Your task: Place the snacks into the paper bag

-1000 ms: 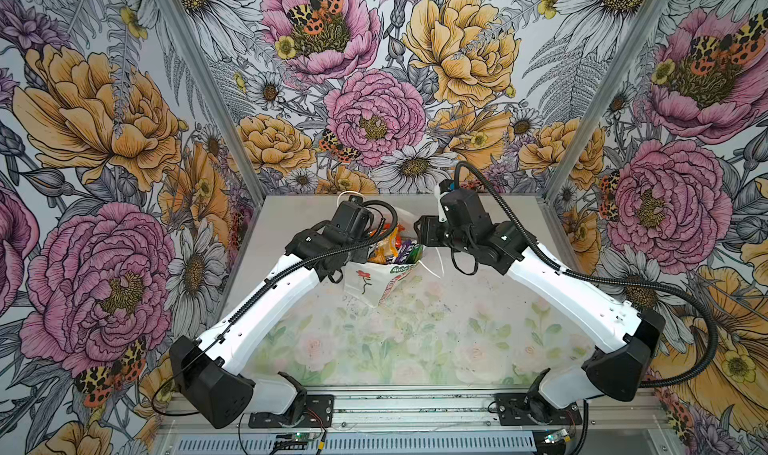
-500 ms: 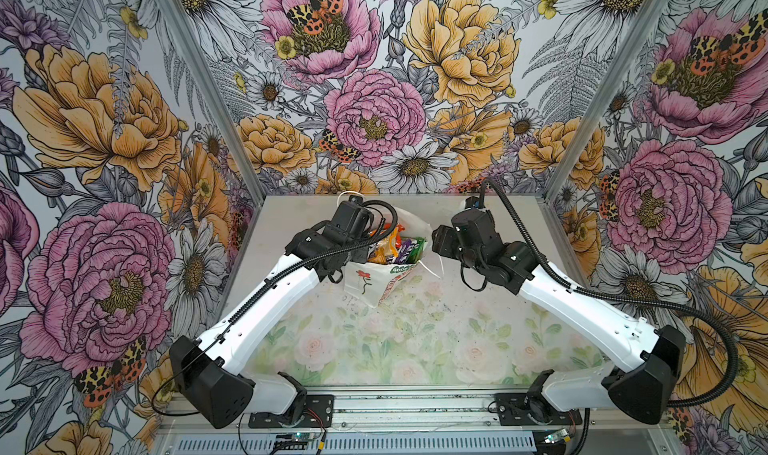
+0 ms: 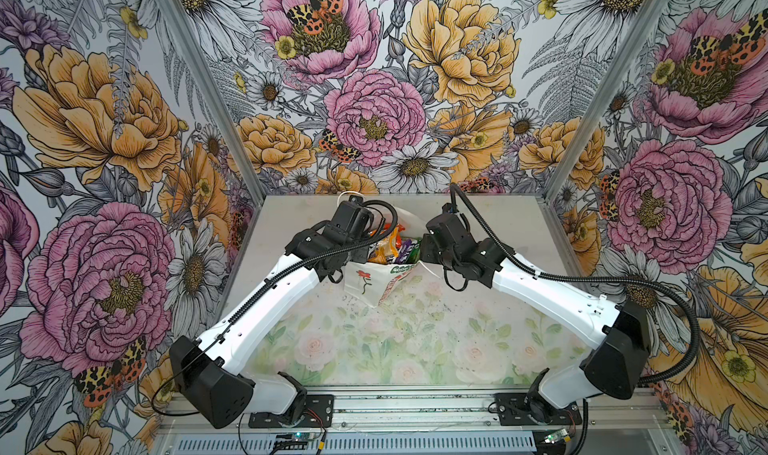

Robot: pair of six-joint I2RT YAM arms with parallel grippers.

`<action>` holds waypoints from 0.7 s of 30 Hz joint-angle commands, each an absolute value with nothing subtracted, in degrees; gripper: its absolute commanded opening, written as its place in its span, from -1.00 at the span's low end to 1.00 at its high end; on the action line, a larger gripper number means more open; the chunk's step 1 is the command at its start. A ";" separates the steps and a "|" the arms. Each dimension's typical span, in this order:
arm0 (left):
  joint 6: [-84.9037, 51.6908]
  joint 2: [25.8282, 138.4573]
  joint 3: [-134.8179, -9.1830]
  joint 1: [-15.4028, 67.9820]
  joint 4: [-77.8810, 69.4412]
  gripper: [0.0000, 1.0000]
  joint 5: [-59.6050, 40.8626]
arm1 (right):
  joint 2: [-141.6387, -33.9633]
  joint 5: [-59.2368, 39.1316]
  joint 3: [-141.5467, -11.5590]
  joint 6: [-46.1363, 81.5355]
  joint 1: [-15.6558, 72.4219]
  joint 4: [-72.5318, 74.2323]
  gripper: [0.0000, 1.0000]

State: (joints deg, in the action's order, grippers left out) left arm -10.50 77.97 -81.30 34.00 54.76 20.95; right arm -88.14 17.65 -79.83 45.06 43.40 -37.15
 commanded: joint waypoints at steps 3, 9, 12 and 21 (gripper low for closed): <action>-10.98 75.08 -82.26 33.71 51.89 -1.00 21.05 | -90.06 20.64 -83.44 42.39 44.63 -39.96 -0.14; -11.04 75.11 -82.23 33.75 51.90 -1.00 20.85 | -92.00 19.40 -85.61 41.49 44.76 -41.38 -0.32; -11.07 75.17 -82.28 33.75 51.87 -1.00 20.66 | -93.10 17.81 -86.96 41.12 44.74 -41.92 -0.38; -11.08 75.32 -82.22 33.80 51.90 -1.00 20.24 | -94.06 16.34 -88.76 40.63 44.86 -42.45 -0.55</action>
